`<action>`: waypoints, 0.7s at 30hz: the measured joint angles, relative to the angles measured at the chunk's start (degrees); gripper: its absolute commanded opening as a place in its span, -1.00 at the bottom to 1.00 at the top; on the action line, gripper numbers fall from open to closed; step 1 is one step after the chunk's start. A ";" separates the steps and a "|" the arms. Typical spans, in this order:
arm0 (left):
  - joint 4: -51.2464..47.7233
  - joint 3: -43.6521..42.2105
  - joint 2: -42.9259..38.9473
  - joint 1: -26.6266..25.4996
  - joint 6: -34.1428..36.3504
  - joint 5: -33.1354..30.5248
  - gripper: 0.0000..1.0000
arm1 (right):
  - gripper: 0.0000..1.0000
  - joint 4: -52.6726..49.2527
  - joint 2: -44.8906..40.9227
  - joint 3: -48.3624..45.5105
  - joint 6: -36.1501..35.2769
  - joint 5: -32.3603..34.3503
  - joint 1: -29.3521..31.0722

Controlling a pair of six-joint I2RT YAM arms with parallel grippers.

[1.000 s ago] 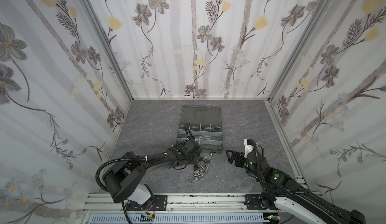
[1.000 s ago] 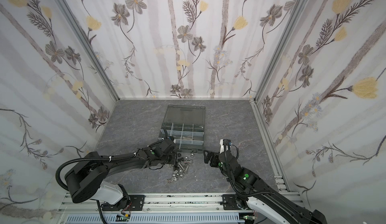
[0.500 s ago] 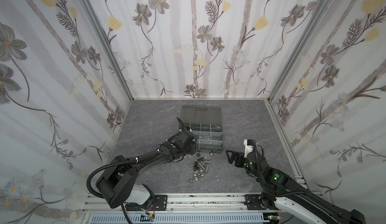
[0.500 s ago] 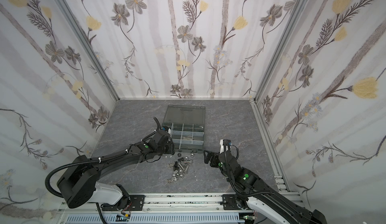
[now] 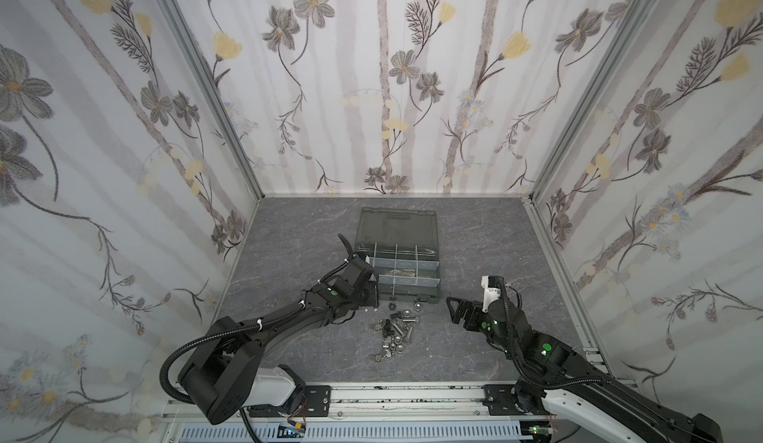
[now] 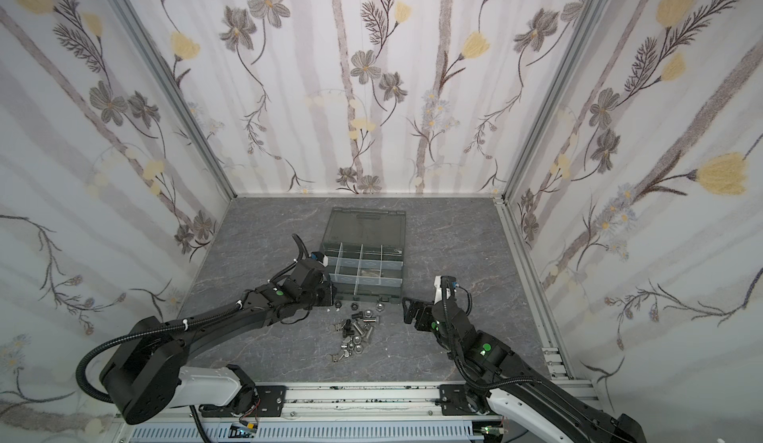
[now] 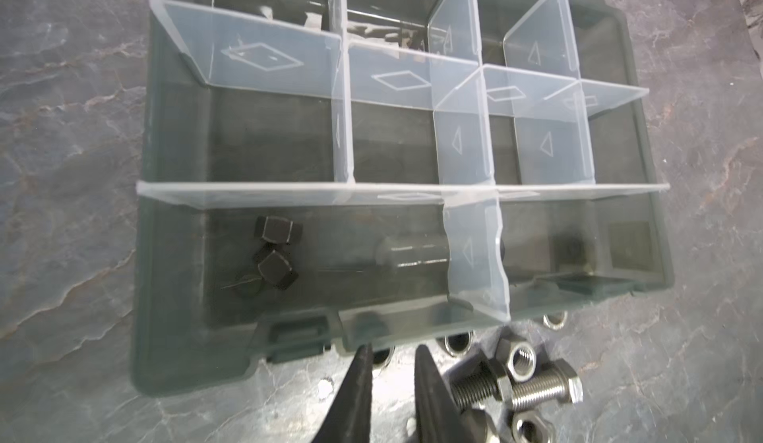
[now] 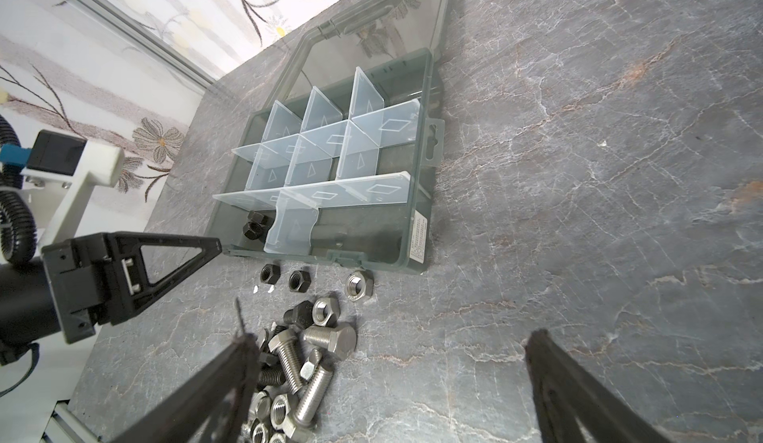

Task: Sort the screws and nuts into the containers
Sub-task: 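Lower the held black part into the nearest compartment, open left gripper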

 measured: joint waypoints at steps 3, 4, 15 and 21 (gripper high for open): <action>-0.02 -4.00 -4.17 -0.15 -1.55 1.11 -0.24 | 0.99 0.35 0.48 0.00 0.00 -0.02 0.00; -0.02 -5.18 -5.22 -0.31 -1.97 1.25 -0.16 | 0.99 0.52 0.79 0.00 0.00 -0.02 0.00; 0.04 -4.37 1.16 -2.40 -4.26 1.51 0.10 | 0.99 2.78 4.63 0.39 0.00 -1.01 0.07; 0.04 -1.42 7.69 -3.85 -4.28 0.37 0.09 | 0.99 2.58 2.69 0.44 0.04 -0.98 0.11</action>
